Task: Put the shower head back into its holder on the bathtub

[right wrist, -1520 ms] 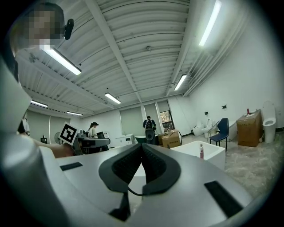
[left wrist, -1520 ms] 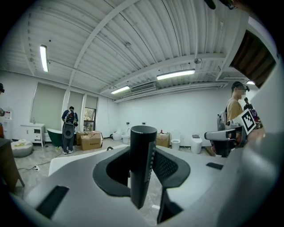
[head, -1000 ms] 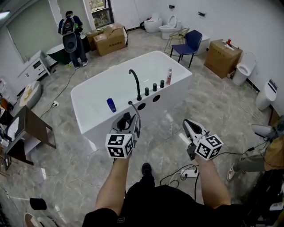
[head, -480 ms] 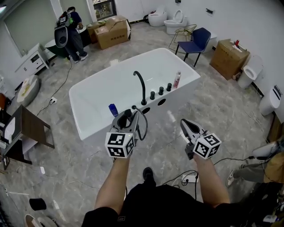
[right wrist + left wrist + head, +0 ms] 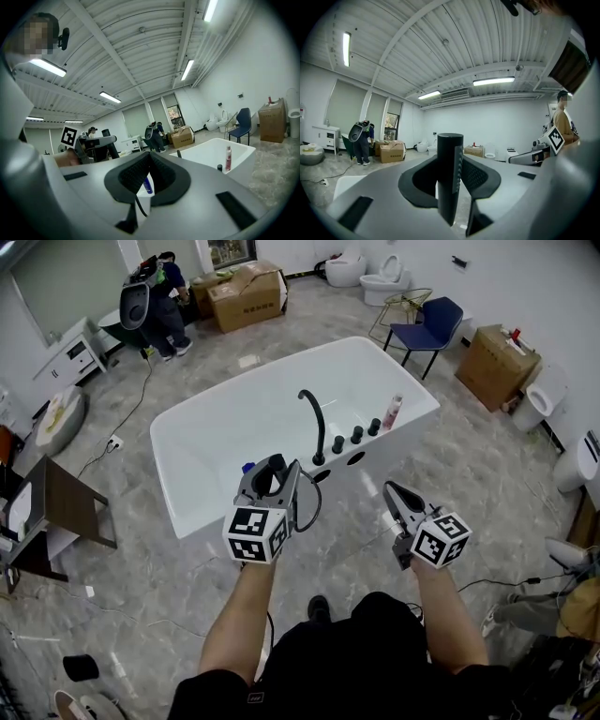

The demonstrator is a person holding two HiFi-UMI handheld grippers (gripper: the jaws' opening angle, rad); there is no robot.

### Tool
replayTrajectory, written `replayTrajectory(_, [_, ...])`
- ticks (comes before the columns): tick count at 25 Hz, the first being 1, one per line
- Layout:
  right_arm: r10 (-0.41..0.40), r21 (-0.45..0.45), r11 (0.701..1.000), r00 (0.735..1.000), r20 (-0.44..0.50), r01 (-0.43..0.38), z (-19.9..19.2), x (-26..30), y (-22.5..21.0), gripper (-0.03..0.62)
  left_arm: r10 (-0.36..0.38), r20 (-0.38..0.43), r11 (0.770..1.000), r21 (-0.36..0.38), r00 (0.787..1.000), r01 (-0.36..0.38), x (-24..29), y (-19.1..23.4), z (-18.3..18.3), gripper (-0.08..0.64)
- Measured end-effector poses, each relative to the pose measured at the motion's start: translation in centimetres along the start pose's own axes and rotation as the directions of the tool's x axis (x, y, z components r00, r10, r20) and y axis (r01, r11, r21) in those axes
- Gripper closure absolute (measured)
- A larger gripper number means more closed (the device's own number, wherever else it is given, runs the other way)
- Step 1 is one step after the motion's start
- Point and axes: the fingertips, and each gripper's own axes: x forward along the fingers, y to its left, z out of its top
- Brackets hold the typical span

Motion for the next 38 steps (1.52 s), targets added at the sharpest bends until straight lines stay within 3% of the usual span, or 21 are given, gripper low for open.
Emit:
replayTrajectory(11, [0.04,0.024,0.999,0.999,-0.003,-0.04,1.7,3.5,-2.8,0.575,0.036,-0.027,0.999,-0.019,0.999,-0.037,2.5,1.8,-0.3,0.422])
replayTrajectory(19, [0.139,0.074,0.988,0.99,-0.029,-0.137,2.0,8.4,-7.3,0.575,0.145,-0.078,0.989,-0.007,0.986,-0.146,5.7,3.6,-1.5,0.422])
replayTrajectory(26, [0.294,0.093,0.954,0.949,-0.112,-0.285,2.5,12.3,-12.2,0.575,0.314,-0.103,0.949,0.0,0.944,-0.316,9.4,3.7,-1.9,0.421])
replayTrajectory(31, [0.381,0.104,0.923,0.914,-0.139,-0.369,3.7,14.2,-14.8,0.575,0.429,-0.098,0.902,-0.013,0.898,-0.432,10.0,3.7,-1.4,0.421])
replayTrajectory(38, [0.455,0.131,0.89,0.873,-0.175,-0.438,2.9,15.9,-15.0,0.575,0.494,-0.097,0.867,-0.019,0.864,-0.498,10.0,3.9,-1.0,0.422])
